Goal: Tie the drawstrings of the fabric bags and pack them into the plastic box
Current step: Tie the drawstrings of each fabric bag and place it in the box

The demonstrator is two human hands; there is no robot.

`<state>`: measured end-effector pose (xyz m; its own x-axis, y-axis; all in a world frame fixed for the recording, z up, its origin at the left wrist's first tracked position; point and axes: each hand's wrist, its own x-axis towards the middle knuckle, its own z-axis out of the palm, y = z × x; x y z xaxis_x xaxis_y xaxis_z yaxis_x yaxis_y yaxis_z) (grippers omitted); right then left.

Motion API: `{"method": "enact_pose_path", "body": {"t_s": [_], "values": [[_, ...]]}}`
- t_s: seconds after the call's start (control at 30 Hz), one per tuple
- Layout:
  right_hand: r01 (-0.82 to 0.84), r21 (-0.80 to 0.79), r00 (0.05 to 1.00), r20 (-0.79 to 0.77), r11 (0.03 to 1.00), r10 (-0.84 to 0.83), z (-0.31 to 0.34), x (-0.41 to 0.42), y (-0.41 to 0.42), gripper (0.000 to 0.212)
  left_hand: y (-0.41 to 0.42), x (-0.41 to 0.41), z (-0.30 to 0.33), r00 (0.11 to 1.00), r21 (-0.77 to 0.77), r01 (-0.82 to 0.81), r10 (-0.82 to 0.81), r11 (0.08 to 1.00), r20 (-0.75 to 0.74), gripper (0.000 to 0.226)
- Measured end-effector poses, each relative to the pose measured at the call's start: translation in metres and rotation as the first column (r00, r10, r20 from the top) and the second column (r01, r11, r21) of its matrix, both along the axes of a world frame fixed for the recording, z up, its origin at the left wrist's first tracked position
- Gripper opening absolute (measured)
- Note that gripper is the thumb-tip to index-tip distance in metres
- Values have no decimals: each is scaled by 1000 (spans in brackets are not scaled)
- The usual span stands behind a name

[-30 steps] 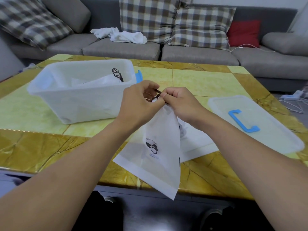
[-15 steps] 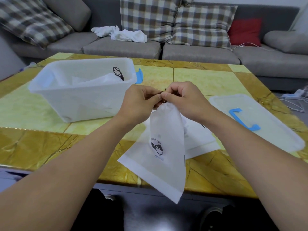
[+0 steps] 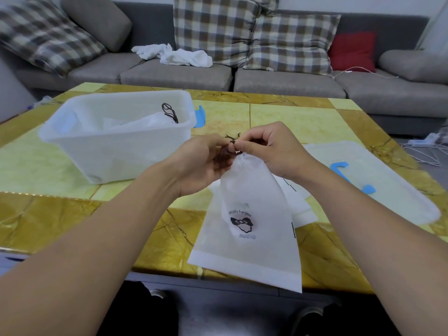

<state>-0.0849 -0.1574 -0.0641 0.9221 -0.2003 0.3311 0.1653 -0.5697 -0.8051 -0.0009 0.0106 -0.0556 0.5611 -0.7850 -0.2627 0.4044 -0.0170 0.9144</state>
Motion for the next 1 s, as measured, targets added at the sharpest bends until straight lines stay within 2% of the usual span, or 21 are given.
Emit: {"method": "enact_pose_path", "body": {"t_s": [0.07,0.17,0.27,0.47,0.63,0.7,0.8,0.9,1.0], "values": [[0,-2,1000,4,1000,0,-1,1,1,9,-2,-1,-2,990,38,4,-9,999,138,18],[-7,-16,1000,-6,1000,7,-3,-1,4,13,1,0,-4,920,119,34,-77,992,384,23],[-9,-21,1000,-23,1000,8,-3,-2,3,17,6,6,-5,853,141,-35,-44,989,521,19],[25,-44,998,-56,999,-28,0,-3,-1,16,10,8,-2,829,85,-134,64,987,556,10],[43,-27,999,-19,999,-43,1,-5,1,16,10,9,-1,871,74,-179,123,981,476,11],[51,-49,998,-25,997,-52,1,-5,1,15,12,11,-3,869,78,-161,104,984,484,15],[72,-89,996,-38,993,-76,1,-6,-1,15,14,13,-4,817,110,-145,56,983,574,15],[66,-8,996,-61,998,-67,2,-6,-2,16,15,14,-4,775,139,-155,32,978,631,14],[1,189,991,-130,982,24,6,-10,-5,15,17,16,-6,719,201,-159,-25,967,694,15]]}}
